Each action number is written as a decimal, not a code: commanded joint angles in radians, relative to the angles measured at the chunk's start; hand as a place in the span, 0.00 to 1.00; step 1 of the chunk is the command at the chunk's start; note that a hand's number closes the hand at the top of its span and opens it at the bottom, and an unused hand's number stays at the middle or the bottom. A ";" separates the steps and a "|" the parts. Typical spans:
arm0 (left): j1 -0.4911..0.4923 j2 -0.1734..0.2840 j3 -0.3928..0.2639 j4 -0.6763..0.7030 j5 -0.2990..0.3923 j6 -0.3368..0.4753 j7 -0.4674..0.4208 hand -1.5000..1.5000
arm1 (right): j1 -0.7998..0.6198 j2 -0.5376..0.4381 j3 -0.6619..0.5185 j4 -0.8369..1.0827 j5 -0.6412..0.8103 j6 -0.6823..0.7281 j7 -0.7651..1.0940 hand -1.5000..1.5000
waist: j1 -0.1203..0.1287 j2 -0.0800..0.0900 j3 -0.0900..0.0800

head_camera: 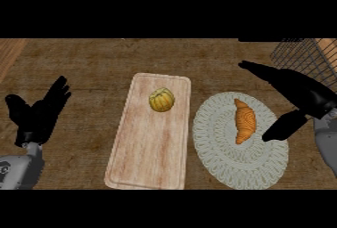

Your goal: Pick the croissant from the placemat and place it in the basket

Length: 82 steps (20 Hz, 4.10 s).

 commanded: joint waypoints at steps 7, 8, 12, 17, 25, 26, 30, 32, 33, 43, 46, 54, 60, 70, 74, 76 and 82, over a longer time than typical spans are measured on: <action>-0.001 -0.017 0.034 -0.022 -0.032 -0.023 0.035 0.50 | 0.000 0.070 0.034 0.275 0.203 -0.090 -0.173 0.00 | 0.000 -0.002 -0.001; -0.053 -0.038 0.024 0.001 -0.044 -0.006 0.055 0.50 | 0.001 0.090 0.050 0.309 0.230 -0.116 -0.194 0.00 | -0.002 -0.001 -0.001; -0.026 -0.030 0.052 -0.015 -0.052 -0.015 0.058 0.50 | -0.033 0.073 0.045 0.404 0.280 -0.094 -0.250 0.00 | 0.000 -0.001 -0.001; 0.034 -0.081 0.036 -0.095 -0.097 -0.009 0.070 0.50 | -0.020 0.130 0.032 0.370 0.329 -0.072 -0.235 0.00 | -0.001 -0.002 -0.001; -0.005 -0.056 0.105 -0.049 -0.079 -0.093 0.072 0.50 | 0.005 0.107 -0.052 0.377 0.310 -0.003 -0.342 0.00 | -0.003 -0.002 -0.001; -0.030 -0.069 0.118 0.022 -0.081 -0.100 0.027 0.50 | 0.014 0.094 -0.057 0.384 0.314 -0.002 -0.378 0.00 | -0.005 -0.002 -0.001; -0.029 -0.084 0.117 -0.022 -0.108 -0.080 0.071 0.50 | 0.062 0.097 -0.075 0.274 0.312 0.038 -0.371 0.00 | -0.006 -0.003 -0.001; 0.028 -0.088 0.116 -0.078 -0.109 -0.100 0.065 0.50 | 0.107 0.121 -0.048 0.263 0.347 0.016 -0.384 0.00 | -0.004 -0.003 -0.001; -0.039 -0.103 0.102 -0.014 -0.152 -0.064 0.059 0.50 | 0.115 0.153 -0.023 0.243 0.373 0.002 -0.344 0.00 | -0.007 -0.002 -0.001; -0.068 -0.093 0.164 0.050 -0.133 -0.119 0.034 0.50 | 0.103 0.196 -0.002 0.341 0.527 -0.099 -0.354 0.00 | -0.006 -0.002 -0.001; -0.015 -0.096 0.153 -0.013 -0.147 -0.118 0.041 0.50 | 0.089 0.174 0.027 0.380 0.568 -0.107 -0.415 1.00 | -0.004 -0.002 -0.001; -0.031 -0.139 0.129 -0.097 -0.153 -0.095 0.123 0.50 | 0.087 0.252 0.082 0.503 0.683 -0.235 -0.448 1.00 | -0.001 -0.002 0.000; -0.054 -0.098 0.165 -0.035 -0.136 -0.144 0.090 0.50 | -0.064 0.311 -0.052 0.615 0.669 -0.209 -0.281 1.00 | 0.016 0.006 0.000; -0.052 -0.135 0.122 -0.065 -0.143 -0.149 0.070 0.50 | -0.256 0.464 -0.474 0.626 0.628 -0.598 0.424 1.00 | 0.087 0.043 0.002; -0.071 -0.140 0.103 -0.052 -0.148 -0.162 0.067 0.50 | -0.409 0.487 -0.534 0.594 0.671 -0.849 0.540 1.00 | 0.122 0.050 -0.001; -0.097 -0.135 0.098 -0.054 -0.154 -0.161 0.077 0.50 | -0.465 0.494 -0.526 0.591 0.730 -0.979 0.565 1.00 | 0.137 0.054 -0.001; -0.124 -0.151 0.082 -0.044 -0.169 -0.149 0.075 0.50 | -0.631 0.420 -0.514 0.735 0.981 -1.159 0.745 1.00 | 0.154 0.059 -0.007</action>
